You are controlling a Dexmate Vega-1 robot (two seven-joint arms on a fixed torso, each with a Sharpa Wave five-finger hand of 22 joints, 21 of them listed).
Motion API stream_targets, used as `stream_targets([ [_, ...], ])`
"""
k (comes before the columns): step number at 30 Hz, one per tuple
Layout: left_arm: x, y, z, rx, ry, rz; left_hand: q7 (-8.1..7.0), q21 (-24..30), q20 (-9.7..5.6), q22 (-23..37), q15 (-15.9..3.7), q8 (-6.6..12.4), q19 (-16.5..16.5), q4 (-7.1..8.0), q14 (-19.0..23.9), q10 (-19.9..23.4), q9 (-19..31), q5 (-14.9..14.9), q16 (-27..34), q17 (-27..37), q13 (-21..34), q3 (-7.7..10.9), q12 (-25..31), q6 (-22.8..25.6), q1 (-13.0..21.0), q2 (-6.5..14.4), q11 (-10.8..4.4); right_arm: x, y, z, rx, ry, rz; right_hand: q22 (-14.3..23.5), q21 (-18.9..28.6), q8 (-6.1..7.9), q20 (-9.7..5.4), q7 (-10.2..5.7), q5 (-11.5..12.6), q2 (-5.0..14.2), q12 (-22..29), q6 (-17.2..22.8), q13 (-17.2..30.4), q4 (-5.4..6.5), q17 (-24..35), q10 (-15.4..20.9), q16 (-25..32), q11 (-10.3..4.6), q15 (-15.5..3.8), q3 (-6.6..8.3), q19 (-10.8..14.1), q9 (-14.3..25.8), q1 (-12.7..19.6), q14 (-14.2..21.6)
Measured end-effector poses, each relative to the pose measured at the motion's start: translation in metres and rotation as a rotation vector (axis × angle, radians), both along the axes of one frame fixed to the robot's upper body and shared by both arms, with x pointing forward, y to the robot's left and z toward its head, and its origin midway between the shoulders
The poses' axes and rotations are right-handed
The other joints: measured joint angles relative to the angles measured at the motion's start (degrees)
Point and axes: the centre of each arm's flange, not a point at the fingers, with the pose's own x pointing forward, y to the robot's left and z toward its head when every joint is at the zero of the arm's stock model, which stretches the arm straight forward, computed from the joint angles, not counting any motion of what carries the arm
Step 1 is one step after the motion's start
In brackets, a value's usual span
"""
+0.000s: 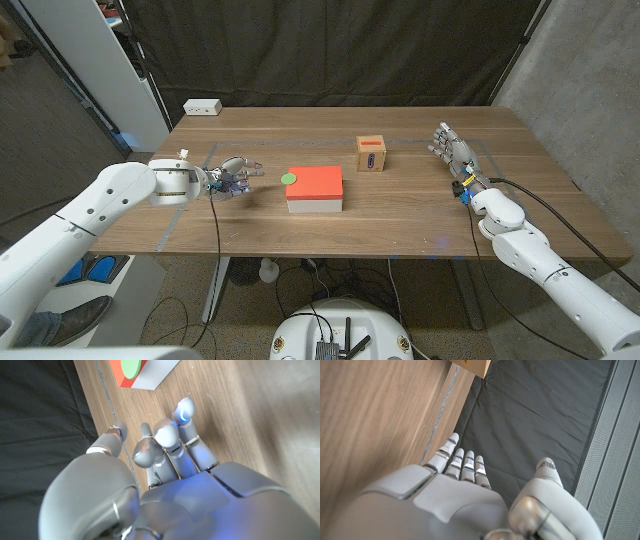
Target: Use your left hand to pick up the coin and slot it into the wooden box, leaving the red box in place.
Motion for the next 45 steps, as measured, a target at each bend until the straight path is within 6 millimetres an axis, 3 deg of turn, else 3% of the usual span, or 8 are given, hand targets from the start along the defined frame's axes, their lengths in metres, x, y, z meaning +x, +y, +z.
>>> stream_targets([
  [4,0.004,0.004,0.005,0.014,0.0,0.01,0.16,0.5,0.0,0.3,0.0,0.63,0.0,0.0,0.0,0.0,0.5,0.0,0.0,-0.4,-0.1,0.0,0.0,0.2,0.0,0.0,0.0,0.001,-0.001,-0.001,0.001,0.006,-0.006,0.0,0.0,0.0,0.0,-0.29,0.0,0.0,0.0,0.3,0.0,0.0,0.0,0.0,0.0,0.0,0.21,0.0,0.0,0.0,0.0,0.2],
  [9,0.008,0.004,0.001,0.013,0.055,-0.025,1.56,0.5,0.0,0.4,-0.22,0.68,0.0,0.0,0.2,0.0,1.1,0.0,0.1,-0.1,0.8,0.0,0.6,0.1,-0.2,0.2,0.01,-0.001,-0.001,-0.004,-0.004,0.016,-0.012,0.0,0.0,0.0,0.0,-0.29,0.0,0.0,0.0,0.3,0.0,0.0,0.0,0.0,0.0,0.0,0.21,0.0,0.0,0.0,0.0,0.2],
  [10,0.007,-0.004,-0.001,-0.001,0.062,-0.093,1.79,0.5,0.0,0.2,-0.22,0.68,0.0,0.0,0.2,0.0,1.3,0.0,0.3,0.1,0.9,0.0,0.6,-0.1,-0.2,0.2,0.01,-0.002,0.0,-0.005,-0.008,0.015,-0.01,0.0,0.0,0.0,0.0,-0.29,0.0,0.0,0.0,0.3,0.0,0.0,0.0,0.0,0.0,0.0,0.21,0.0,0.0,0.0,0.0,0.2],
  [15,0.012,-0.003,-0.001,-0.009,0.077,-0.156,2.62,0.5,0.0,-0.3,-0.22,0.68,0.0,-0.17,0.2,0.1,1.7,0.0,0.6,0.6,1.6,0.17,0.6,-1.0,-0.3,0.8,0.08,-0.003,0.0,-0.006,-0.012,0.023,-0.015,0.0,0.0,0.0,0.0,-0.29,0.0,0.0,0.0,0.3,0.0,0.0,0.0,0.2,0.0,0.21,0.21,0.0,0.0,0.0,0.0,0.2],
  [33,0.019,0.006,-0.004,-0.006,0.102,-0.245,2.44,0.5,0.01,-2.6,0.01,1.1,0.0,-0.33,0.0,-0.3,3.2,0.0,0.7,1.4,2.4,0.82,-0.1,-3.3,-0.1,0.9,0.12,-0.002,0.003,-0.011,-0.019,0.047,-0.029,0.0,0.0,0.0,0.0,-0.55,0.0,0.0,0.0,0.6,0.0,0.0,0.0,0.4,0.0,-0.01,0.49,0.0,0.0,0.0,0.0,0.5],
  [45,0.019,0.002,-0.01,-0.033,0.079,-0.247,1.73,1.6,0.01,-2.5,0.01,2.0,0.0,-0.71,0.0,-0.3,3.1,-0.7,0.7,0.9,2.4,0.71,-0.3,-2.3,2.0,-0.3,0.13,-0.002,0.006,-0.014,-0.029,0.061,-0.029,0.0,0.0,0.0,0.21,-0.45,0.0,0.0,0.0,0.7,0.0,0.0,0.0,0.6,0.0,-0.03,0.5,0.0,0.2,0.0,0.0,0.5],
])
